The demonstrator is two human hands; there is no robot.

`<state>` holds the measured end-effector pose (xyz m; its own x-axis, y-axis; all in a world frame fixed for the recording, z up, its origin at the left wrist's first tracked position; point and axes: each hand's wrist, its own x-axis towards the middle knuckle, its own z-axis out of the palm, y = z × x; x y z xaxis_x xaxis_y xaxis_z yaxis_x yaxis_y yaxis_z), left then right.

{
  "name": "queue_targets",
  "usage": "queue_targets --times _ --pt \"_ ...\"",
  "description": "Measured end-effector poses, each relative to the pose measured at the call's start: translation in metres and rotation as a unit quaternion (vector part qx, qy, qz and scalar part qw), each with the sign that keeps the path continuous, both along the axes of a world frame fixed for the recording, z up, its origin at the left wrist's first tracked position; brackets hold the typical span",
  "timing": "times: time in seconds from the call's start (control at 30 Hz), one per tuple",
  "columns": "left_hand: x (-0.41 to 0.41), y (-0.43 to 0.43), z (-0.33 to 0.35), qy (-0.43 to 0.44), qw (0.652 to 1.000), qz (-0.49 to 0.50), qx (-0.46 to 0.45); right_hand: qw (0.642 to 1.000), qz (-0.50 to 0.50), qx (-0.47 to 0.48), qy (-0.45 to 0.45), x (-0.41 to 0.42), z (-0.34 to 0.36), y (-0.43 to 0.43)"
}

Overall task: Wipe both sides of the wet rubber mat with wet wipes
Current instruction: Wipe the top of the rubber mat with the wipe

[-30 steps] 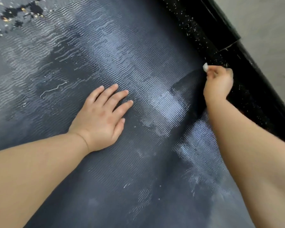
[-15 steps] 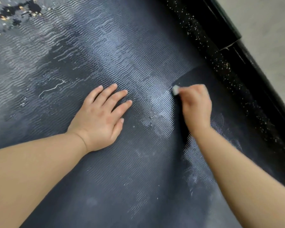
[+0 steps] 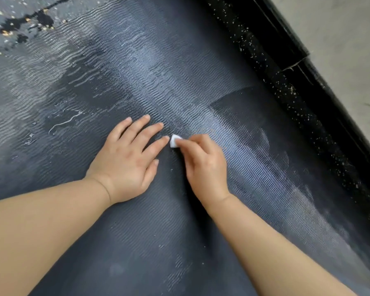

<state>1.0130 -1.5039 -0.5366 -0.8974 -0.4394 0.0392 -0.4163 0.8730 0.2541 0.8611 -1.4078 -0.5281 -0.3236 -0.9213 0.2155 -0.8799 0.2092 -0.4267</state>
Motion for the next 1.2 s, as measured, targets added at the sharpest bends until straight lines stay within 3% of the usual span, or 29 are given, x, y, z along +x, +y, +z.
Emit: queue_targets --times 0.1,0.2,0.3,0.4,0.5,0.63,0.77,0.83,0.9,1.03,1.1,1.2 --pt "0.001 -0.001 -0.001 0.006 1.0 0.003 0.002 0.998 0.044 0.017 0.035 -0.036 0.005 -0.01" --pt "0.002 -0.001 -0.002 0.005 1.0 0.005 0.0 0.987 -0.113 0.071 0.089 -0.106 0.003 -0.042" --pt "0.003 -0.001 -0.002 0.004 1.0 0.003 -0.002 0.95 -0.308 0.042 0.032 -0.163 0.002 -0.066" --pt "0.002 -0.002 -0.002 0.002 1.0 0.002 -0.002 0.914 -0.402 0.039 0.031 -0.171 -0.004 -0.078" --pt "0.001 -0.002 -0.003 0.002 1.0 0.002 -0.001 0.938 -0.341 0.044 0.046 -0.122 -0.007 -0.074" --pt "0.001 -0.001 -0.003 0.001 1.0 0.003 -0.002 0.992 -0.129 -0.011 0.011 -0.018 -0.007 -0.024" --pt "0.001 0.0 -0.003 -0.001 1.0 0.001 -0.001 0.999 0.02 0.026 -0.017 0.002 0.004 0.002" --pt "0.002 -0.001 -0.003 0.002 1.0 0.003 -0.001 0.999 0.01 0.037 0.027 -0.032 0.005 -0.016" --pt "0.002 -0.001 -0.004 0.003 1.0 0.004 -0.003 0.992 -0.083 0.053 0.08 -0.082 0.003 -0.041" --pt "0.001 -0.001 -0.004 0.009 1.0 0.006 -0.007 0.95 -0.31 0.013 0.029 -0.16 0.004 -0.067" --pt "0.001 -0.001 -0.004 0.01 1.0 0.007 -0.008 0.942 -0.333 0.017 0.029 -0.155 -0.002 -0.067" --pt "0.001 -0.001 -0.004 0.012 1.0 0.008 -0.006 0.963 -0.264 0.012 0.042 -0.097 -0.004 -0.048"
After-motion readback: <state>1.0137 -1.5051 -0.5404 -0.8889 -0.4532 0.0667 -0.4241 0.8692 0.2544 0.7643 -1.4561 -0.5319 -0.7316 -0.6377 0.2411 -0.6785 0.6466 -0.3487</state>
